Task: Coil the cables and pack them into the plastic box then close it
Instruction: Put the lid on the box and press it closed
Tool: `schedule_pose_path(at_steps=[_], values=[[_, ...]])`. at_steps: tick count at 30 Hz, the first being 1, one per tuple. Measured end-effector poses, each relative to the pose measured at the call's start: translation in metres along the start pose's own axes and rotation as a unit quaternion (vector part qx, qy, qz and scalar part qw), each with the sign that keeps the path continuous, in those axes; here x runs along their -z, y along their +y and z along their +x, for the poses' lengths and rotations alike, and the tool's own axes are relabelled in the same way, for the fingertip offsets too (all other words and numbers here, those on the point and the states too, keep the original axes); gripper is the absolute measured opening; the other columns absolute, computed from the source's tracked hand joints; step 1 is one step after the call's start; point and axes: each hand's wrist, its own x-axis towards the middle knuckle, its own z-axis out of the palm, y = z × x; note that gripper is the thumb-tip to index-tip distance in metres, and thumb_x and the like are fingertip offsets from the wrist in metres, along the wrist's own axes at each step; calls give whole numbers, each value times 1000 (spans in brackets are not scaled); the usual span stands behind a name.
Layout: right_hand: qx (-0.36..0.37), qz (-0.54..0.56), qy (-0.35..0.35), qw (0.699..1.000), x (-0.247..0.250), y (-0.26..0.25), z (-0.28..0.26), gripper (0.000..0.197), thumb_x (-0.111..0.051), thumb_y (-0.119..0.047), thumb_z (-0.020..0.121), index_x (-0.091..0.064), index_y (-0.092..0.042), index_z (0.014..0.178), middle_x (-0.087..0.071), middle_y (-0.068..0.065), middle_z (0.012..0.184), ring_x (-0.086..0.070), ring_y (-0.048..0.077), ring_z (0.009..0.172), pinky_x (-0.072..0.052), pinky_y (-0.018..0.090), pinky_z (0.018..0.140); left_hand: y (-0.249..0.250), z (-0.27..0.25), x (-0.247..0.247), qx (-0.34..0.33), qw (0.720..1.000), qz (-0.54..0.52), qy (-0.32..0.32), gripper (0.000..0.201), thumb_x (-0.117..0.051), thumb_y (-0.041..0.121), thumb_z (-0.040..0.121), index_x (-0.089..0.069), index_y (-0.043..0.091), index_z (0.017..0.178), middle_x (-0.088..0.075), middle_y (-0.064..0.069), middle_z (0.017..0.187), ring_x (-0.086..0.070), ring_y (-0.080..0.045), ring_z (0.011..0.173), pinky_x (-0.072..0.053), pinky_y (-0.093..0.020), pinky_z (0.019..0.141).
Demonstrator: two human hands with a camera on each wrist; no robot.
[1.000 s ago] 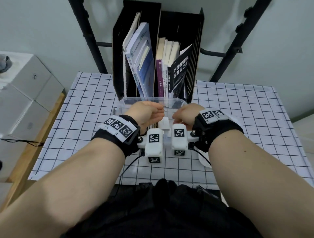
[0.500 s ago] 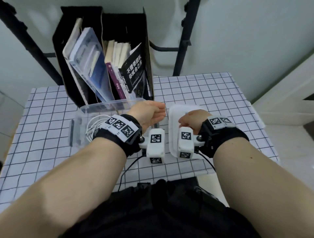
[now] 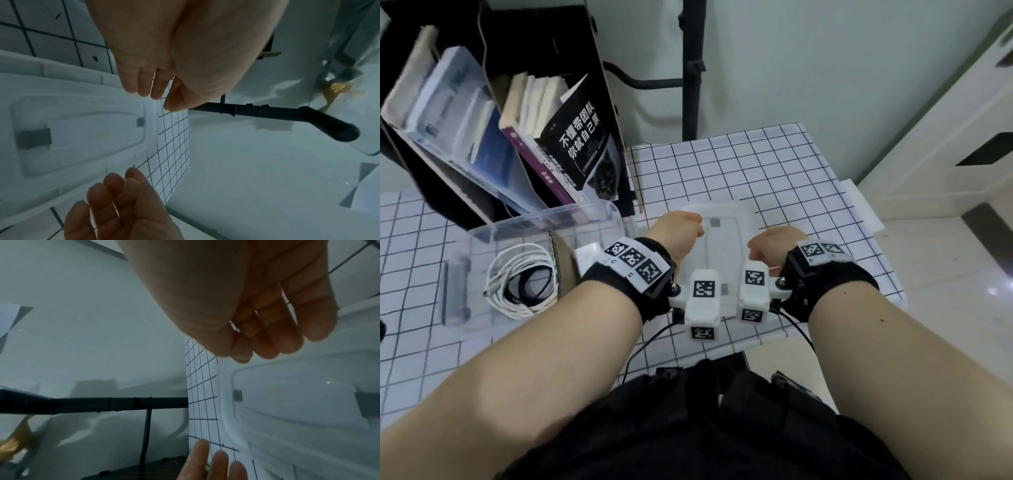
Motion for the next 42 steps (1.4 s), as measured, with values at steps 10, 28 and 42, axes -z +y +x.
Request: schedule_pose_path(at_steps=[10, 28, 42], values=[[1, 19, 45, 999, 9, 18, 48, 37, -53, -11, 90, -60, 3, 123, -62, 19, 124, -60, 27, 93, -52, 36, 88, -2, 19, -17, 122, 986, 102, 46, 40, -52, 13, 93, -44, -5, 128, -51, -24, 121, -50, -40, 118, -43, -45, 101], [-27, 71, -6, 997, 3, 33, 73, 47, -61, -17, 86, -53, -6, 131, -55, 14, 131, -57, 30, 117, -52, 41, 93, -6, 25, -21, 152, 984, 73, 57, 37, -53, 13, 90, -51, -5, 123, -53, -26, 130, -54, -40, 117, -45, -46, 100], [-44, -102, 11, 994, -3, 27, 76, 23, -56, -26, 88, -64, -5, 91, -66, 9, 88, -57, 24, 68, -41, 27, 58, -12, 31, -15, 162, 983, 66, 54, 36, -52, 15, 91, -52, -4, 122, -63, -22, 96, -62, -36, 92, -49, -41, 88]])
